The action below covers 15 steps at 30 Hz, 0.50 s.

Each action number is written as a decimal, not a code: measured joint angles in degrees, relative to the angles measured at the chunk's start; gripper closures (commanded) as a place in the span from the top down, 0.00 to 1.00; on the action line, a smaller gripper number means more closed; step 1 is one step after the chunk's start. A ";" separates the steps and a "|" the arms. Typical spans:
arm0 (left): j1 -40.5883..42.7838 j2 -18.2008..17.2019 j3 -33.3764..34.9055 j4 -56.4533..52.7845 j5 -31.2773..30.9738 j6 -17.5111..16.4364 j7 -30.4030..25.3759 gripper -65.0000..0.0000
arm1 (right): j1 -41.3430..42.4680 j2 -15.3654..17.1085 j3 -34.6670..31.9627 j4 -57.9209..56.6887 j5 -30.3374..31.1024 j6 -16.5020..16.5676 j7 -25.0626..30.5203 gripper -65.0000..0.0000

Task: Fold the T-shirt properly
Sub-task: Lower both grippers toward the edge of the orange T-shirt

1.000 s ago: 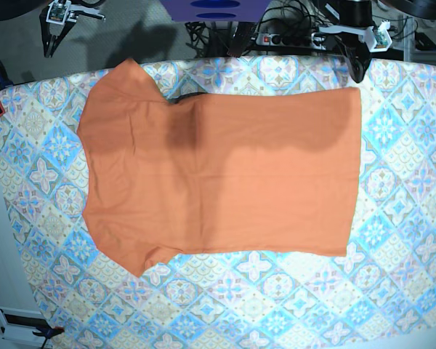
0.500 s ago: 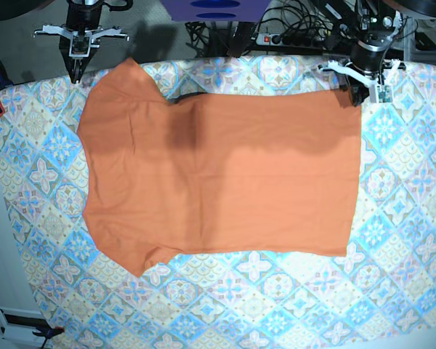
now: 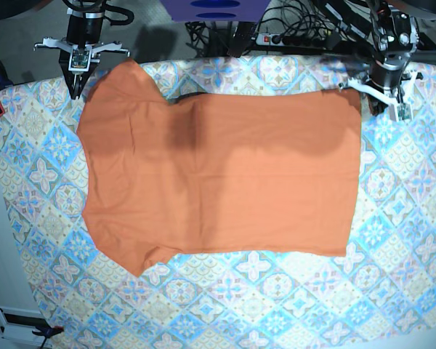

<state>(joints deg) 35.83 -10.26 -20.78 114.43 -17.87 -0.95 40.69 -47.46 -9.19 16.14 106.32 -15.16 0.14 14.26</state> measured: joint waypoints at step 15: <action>-12.96 -0.74 -10.60 -0.70 0.52 -26.01 20.44 0.00 | 4.35 0.00 -6.78 -0.13 0.13 0.11 -23.63 0.00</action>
<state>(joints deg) 22.87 -11.00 -31.38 113.73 -17.34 -26.96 61.12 -43.11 -9.19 9.37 106.19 -15.03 0.25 -9.37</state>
